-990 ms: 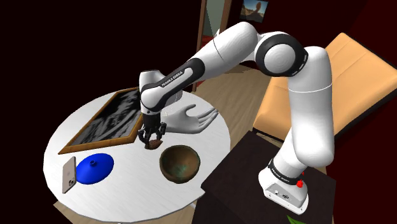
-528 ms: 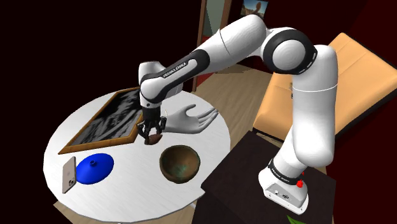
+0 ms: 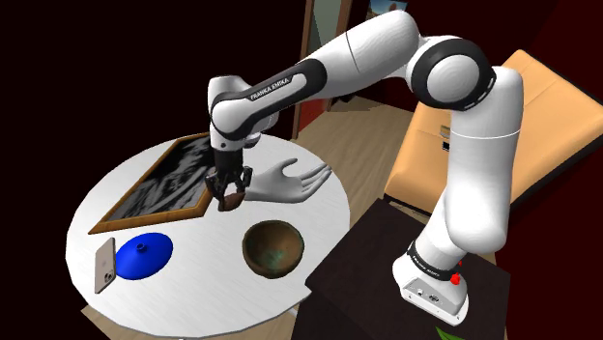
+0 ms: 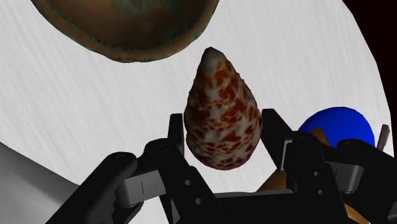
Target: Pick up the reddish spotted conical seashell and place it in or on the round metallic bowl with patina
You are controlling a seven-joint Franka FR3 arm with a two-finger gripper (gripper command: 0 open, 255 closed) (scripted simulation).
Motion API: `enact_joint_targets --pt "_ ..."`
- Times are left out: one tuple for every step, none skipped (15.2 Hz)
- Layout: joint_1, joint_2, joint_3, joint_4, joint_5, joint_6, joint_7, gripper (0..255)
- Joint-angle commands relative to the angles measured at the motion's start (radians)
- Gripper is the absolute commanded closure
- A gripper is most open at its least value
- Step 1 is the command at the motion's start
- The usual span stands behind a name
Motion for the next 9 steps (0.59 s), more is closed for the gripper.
enact_joint_targets --pt "-0.001 -0.014 0.001 0.009 0.000 -0.022 0.004 255" --pt "-0.002 -0.021 0.001 0.013 0.001 -0.033 0.006 255" --pt "-0.003 -0.027 0.001 0.018 0.001 -0.044 0.008 255" --pt "-0.003 -0.028 0.001 0.019 0.001 -0.046 0.009 255" --pt "-0.005 -0.066 0.005 -0.036 0.011 -0.029 0.004 255" --pt "-0.006 -0.104 0.009 -0.090 0.022 -0.012 -0.001 255" --pt "-0.008 -0.141 0.013 -0.141 0.033 0.003 -0.006 255" --pt "-0.008 -0.177 0.017 -0.192 0.045 0.017 -0.011 255" --pt "-0.009 -0.214 0.021 -0.240 0.057 0.029 -0.016 255"
